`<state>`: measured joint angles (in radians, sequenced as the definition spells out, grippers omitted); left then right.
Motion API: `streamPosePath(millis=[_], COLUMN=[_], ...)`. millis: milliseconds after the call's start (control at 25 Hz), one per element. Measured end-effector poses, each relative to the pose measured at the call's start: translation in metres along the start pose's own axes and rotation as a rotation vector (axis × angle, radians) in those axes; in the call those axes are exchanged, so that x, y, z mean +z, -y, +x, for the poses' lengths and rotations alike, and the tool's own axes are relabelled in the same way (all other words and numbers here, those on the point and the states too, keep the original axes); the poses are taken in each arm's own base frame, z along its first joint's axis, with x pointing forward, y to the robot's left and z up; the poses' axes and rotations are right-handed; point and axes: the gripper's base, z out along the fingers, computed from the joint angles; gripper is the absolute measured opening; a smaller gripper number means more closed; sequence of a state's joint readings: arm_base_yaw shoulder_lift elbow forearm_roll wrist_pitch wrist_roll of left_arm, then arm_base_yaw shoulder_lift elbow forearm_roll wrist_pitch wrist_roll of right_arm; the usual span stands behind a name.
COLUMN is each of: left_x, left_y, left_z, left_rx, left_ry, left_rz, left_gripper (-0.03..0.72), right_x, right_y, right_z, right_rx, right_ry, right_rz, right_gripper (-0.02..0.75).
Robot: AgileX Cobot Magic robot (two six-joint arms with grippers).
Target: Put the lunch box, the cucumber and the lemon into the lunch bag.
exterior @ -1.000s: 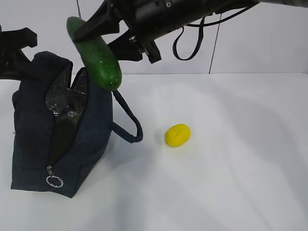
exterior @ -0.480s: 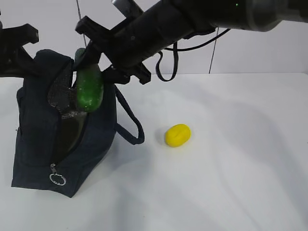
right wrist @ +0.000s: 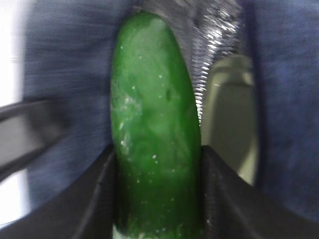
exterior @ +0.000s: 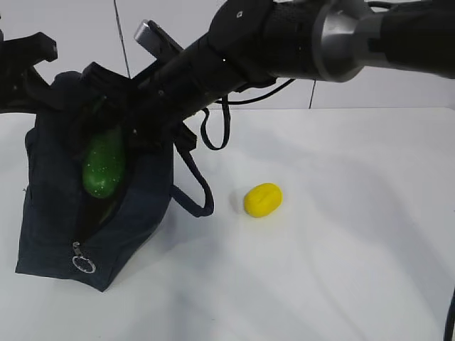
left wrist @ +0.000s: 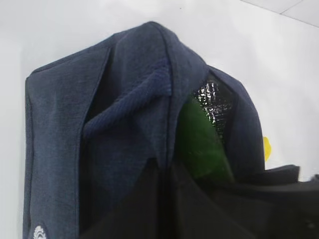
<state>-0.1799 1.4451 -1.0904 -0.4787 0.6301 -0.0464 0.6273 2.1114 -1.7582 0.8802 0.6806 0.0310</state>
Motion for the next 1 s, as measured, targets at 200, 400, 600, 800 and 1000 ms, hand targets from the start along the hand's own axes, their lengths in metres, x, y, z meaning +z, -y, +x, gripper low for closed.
streamPosePath(millis=[200,400,600,800,1000], left_x=[0.0000,0.0000,0.0000,0.0000,0.0000], left_y=[0.0000,0.0001,0.0001,0.0001,0.0001], left_z=[0.0000,0.0000,0.0000,0.0002,0.0005], left_rx=[-0.001,-0.002,-0.002,-0.002,-0.002], left_ry=[0.000,0.000,0.000,-0.002,-0.006], left_rz=[0.001,0.001,0.001,0.001,0.001], left_gripper=[-0.006,-0.006,-0.006,-0.006,-0.006], right_x=[0.0065,0.0065,0.0064,0.0062,-0.0020], right_y=[0.0063,0.0063,0.0064,0.0056,0.0059], right_z=[0.0009,0.0012,0.0046,0.0068,0.0044], right_rx=[0.008,0.005,-0.018,-0.021,-0.025], right_ry=[-0.011,-0.013,-0.052,-0.076,-0.144], right_rz=[0.014,0.014,0.014,0.006,-0.031], right_gripper=[0.358,0.449,0.582,0.599,0.592])
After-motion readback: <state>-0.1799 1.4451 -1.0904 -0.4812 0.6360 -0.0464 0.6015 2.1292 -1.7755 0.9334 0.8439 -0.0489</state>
